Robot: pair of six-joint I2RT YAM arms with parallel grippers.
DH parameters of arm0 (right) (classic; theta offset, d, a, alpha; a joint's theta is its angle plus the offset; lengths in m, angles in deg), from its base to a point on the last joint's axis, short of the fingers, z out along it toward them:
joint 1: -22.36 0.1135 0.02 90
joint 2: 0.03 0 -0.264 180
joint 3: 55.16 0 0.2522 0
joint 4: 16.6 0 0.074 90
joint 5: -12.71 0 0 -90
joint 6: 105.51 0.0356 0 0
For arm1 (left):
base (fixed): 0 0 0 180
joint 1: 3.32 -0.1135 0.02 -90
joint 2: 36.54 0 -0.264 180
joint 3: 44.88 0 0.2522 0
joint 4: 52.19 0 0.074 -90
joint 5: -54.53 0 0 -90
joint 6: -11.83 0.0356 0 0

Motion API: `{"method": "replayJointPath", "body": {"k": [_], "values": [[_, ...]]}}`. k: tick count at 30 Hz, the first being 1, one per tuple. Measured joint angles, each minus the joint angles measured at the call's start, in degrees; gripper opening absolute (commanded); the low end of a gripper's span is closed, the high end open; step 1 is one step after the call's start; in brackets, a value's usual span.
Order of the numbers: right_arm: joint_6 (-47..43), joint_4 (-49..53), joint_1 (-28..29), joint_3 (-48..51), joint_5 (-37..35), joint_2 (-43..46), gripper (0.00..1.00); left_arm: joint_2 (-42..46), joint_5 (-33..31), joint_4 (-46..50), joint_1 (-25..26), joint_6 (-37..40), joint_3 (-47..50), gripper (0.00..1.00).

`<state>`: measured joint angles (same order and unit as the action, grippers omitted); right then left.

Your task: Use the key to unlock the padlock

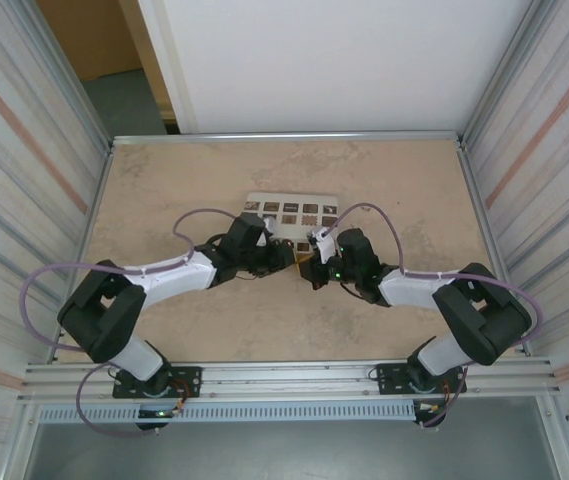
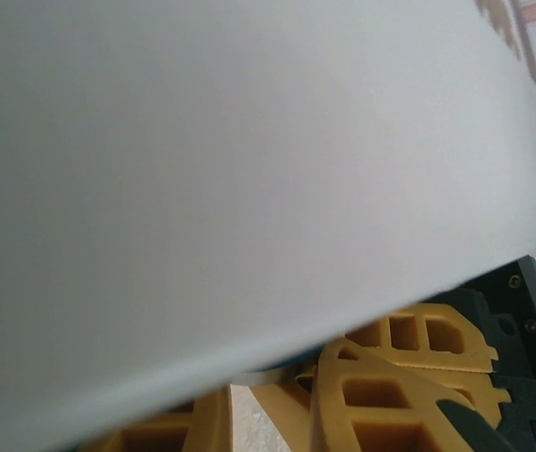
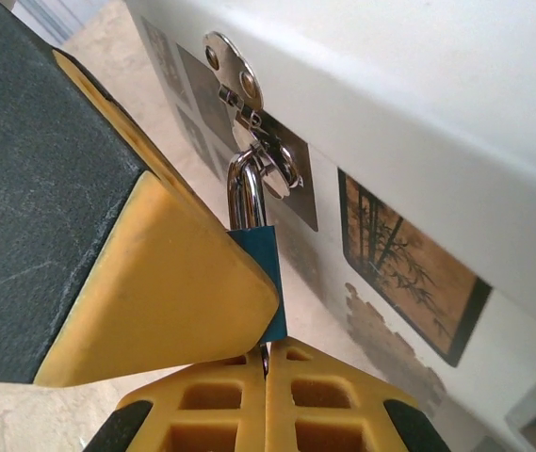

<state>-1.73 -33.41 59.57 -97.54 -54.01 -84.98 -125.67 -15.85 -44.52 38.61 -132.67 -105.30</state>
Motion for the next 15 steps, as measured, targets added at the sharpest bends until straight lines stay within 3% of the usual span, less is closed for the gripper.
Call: {"method": "replayJointPath", "body": {"k": [8,15], "values": [[1.66,-1.62,0.11,2.86,-1.46,-1.2,0.0,-4.26,2.19,-2.93,0.59,-1.05,0.31,0.2],[2.29,-2.67,0.11,3.82,-2.03,-1.29,0.0,-5.29,3.15,-4.02,0.68,-1.07,0.33,0.29]]}}
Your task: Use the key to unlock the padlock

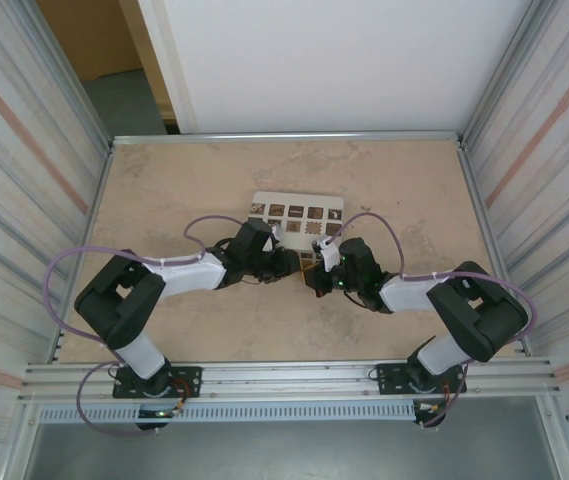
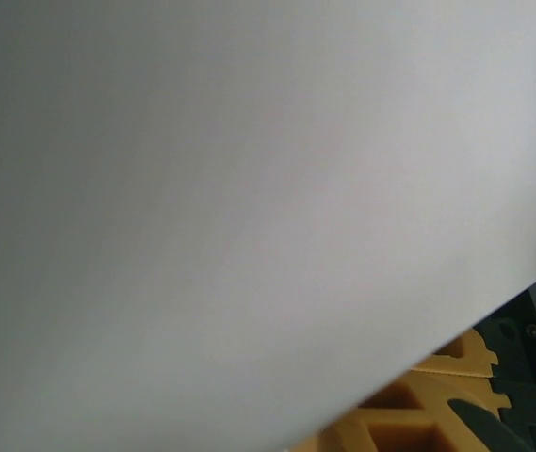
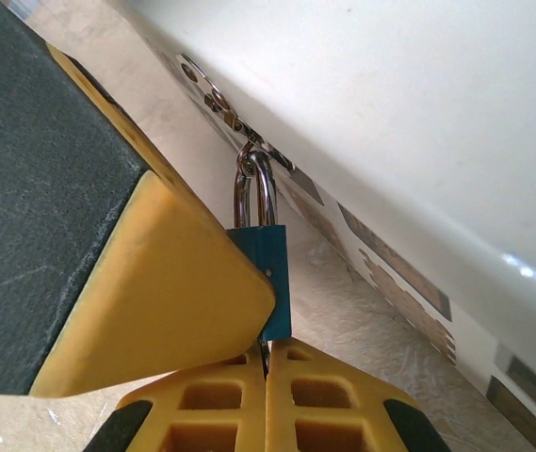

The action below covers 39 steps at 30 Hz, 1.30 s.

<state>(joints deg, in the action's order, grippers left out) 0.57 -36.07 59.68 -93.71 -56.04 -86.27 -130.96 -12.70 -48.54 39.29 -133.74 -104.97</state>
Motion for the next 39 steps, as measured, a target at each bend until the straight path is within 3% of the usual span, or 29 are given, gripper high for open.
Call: {"method": "replayJointPath", "body": {"k": [9,24,31,39], "values": [[0.26,-2.97,0.15,0.96,0.85,0.0,0.0,3.17,-0.22,2.1,0.11,0.07,0.74,0.36],[2.58,1.53,0.15,1.97,1.55,0.9,0.0,23.85,-0.35,5.64,-4.81,0.11,8.9,0.48],[5.03,7.91,0.22,0.28,3.04,4.2,0.0,33.75,-4.9,3.21,-5.92,-3.91,19.65,0.56],[9.44,14.91,0.22,-2.95,5.46,4.96,0.0,43.65,-12.35,-1.25,-4.15,-9.94,28.41,0.56]]}}
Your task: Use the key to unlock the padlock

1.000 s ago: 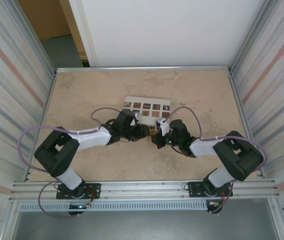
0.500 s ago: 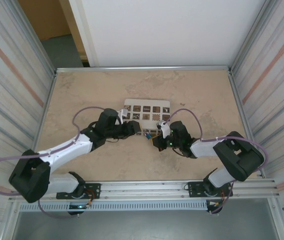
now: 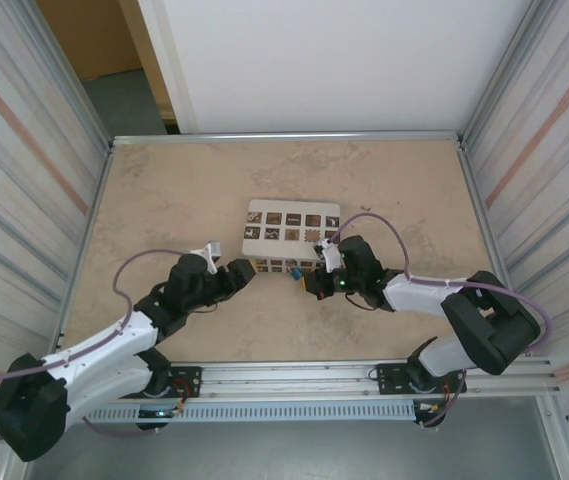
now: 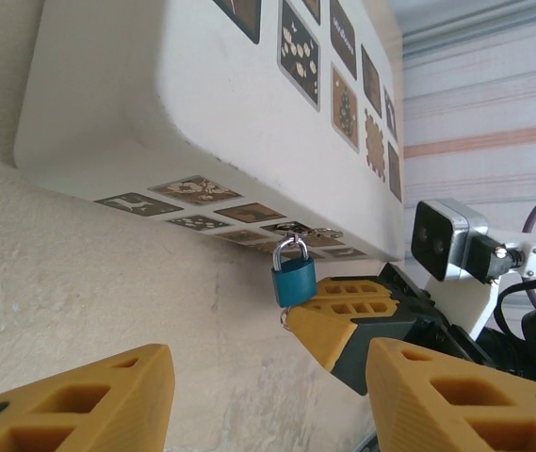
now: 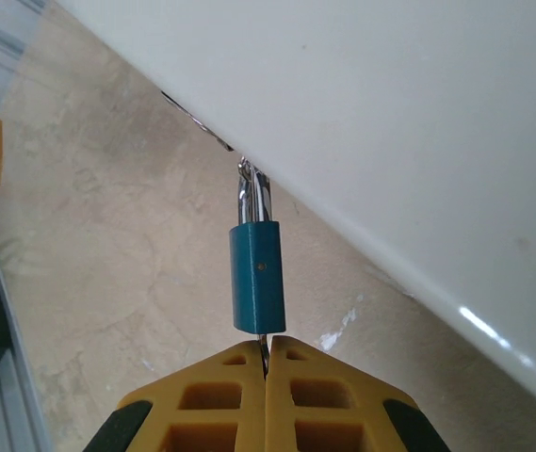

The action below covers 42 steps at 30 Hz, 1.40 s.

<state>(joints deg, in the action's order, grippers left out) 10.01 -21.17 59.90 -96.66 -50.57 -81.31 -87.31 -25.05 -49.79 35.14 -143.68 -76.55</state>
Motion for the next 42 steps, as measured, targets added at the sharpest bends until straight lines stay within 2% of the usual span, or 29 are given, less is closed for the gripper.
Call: {"method": "replayJointPath", "body": {"k": [8,22,33,42], "values": [[5.2,4.81,0.04,-2.4,2.51,0.0,0.0,1.86,-4.61,-5.9,5.11,-3.96,4.98,0.54],[18.69,5.09,3.37,-3.15,1.27,0.0,0.0,-8.57,-5.9,-21.57,6.69,-10.88,5.66,0.5],[22.1,5.05,4.24,-4.04,0.09,-0.17,0.0,-13.62,-4.96,-25.75,6.95,-14.78,5.66,0.45],[22.51,4.76,4.61,-4.42,-0.11,-1.01,0.0,-24.04,-4.07,-32.28,8.46,-16.74,5.25,0.42]]}}
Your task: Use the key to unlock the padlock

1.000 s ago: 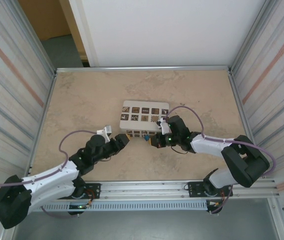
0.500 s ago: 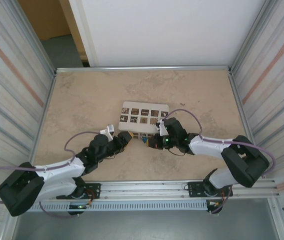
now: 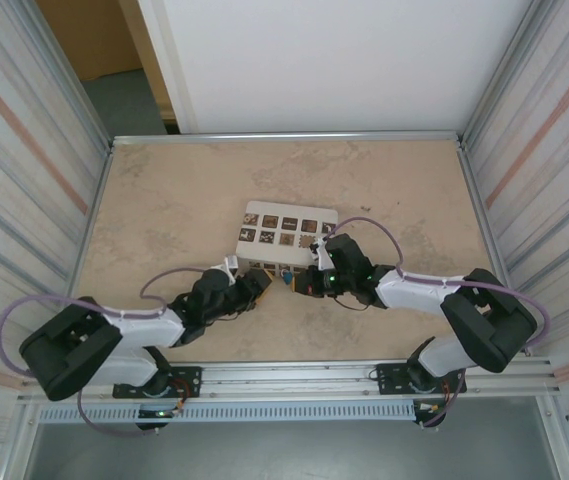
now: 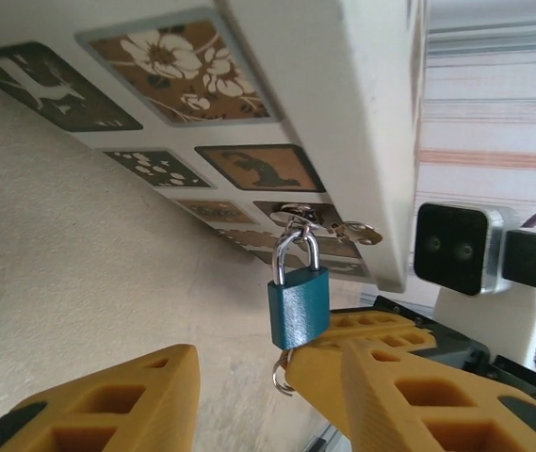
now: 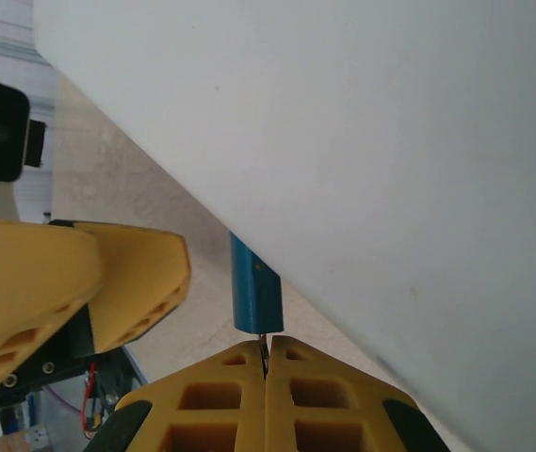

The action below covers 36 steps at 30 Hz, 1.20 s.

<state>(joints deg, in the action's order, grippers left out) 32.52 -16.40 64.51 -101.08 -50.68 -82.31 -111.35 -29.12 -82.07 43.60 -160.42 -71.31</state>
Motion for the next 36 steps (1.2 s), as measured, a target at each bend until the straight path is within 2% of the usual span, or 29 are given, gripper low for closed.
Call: {"method": "replayJointPath", "body": {"k": [7,11,36], "values": [[0.04,0.0,0.0,0.0,0.0,-0.15,0.0,-8.92,-0.28,-9.42,1.62,-1.6,-0.61,0.36],[0.7,-0.04,0.0,0.0,0.02,-0.15,0.0,-9.99,-1.92,-12.41,2.67,-1.86,-0.61,0.37],[2.6,-1.42,0.26,0.0,0.07,-0.63,0.0,-9.79,-3.43,-9.14,2.71,-3.37,-4.07,0.36]]}}
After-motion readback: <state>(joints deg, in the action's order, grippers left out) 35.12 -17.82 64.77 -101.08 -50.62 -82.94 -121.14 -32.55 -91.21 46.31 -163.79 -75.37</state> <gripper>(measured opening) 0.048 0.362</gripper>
